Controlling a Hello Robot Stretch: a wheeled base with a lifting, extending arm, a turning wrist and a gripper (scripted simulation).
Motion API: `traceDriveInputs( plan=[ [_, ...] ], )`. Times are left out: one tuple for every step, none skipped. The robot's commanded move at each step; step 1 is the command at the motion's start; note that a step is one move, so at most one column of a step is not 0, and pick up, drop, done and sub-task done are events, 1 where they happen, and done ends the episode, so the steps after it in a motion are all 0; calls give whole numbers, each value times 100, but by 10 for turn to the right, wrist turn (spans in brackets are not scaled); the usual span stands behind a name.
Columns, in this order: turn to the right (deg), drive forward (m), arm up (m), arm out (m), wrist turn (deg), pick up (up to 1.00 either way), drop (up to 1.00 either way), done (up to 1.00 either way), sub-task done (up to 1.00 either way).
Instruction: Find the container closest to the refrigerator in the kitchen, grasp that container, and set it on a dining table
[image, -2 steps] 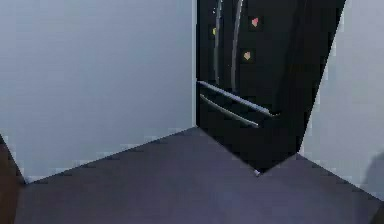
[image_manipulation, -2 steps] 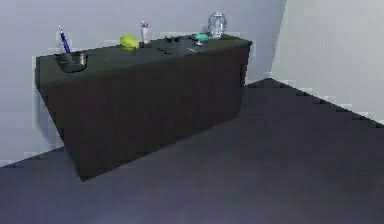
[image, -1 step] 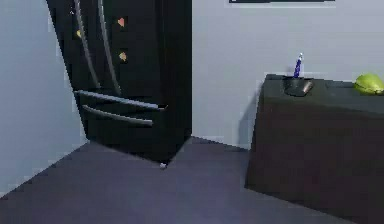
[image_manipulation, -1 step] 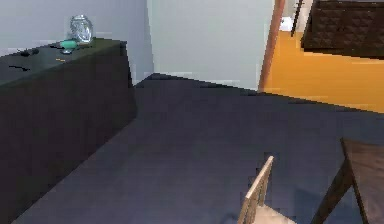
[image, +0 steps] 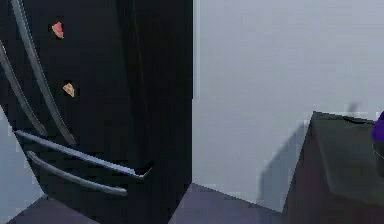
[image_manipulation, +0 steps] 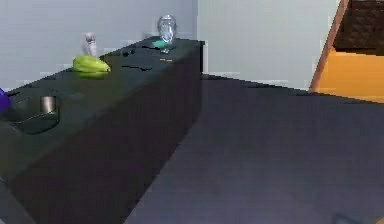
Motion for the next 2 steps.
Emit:
traceDriveInputs(
  plan=[
    [450,0,0,0,0,0,0,0,0],
    [450,0,0,0,0,0,0,0,0]
  ],
)
